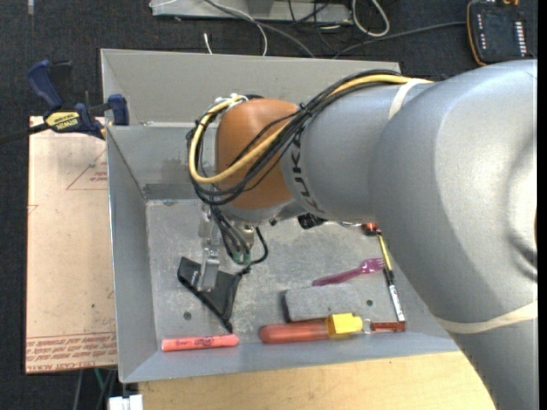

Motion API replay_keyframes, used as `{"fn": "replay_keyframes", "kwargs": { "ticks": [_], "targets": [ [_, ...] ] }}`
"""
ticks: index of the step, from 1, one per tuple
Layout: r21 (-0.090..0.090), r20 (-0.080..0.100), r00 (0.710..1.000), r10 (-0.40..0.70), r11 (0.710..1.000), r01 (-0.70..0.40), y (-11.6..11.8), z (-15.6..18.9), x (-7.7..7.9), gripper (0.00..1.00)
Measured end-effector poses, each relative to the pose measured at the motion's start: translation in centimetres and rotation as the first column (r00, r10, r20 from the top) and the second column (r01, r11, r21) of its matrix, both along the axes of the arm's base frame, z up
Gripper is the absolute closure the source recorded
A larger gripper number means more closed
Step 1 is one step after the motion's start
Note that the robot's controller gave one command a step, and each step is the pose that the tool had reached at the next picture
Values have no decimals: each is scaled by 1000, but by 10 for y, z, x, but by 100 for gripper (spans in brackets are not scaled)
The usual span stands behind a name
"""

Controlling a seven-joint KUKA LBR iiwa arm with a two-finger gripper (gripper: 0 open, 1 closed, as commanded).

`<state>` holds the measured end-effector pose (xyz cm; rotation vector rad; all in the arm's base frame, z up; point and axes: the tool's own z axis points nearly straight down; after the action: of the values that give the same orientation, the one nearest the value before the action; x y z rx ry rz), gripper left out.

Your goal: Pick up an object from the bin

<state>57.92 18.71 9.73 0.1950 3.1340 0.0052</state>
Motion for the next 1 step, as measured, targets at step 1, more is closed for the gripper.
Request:
{"fn": "replay_keyframes", "kwargs": {
  "ticks": [1],
  "targets": [
    [1,7,999,-36,999,36,3,30,-23,0]
  ]
}}
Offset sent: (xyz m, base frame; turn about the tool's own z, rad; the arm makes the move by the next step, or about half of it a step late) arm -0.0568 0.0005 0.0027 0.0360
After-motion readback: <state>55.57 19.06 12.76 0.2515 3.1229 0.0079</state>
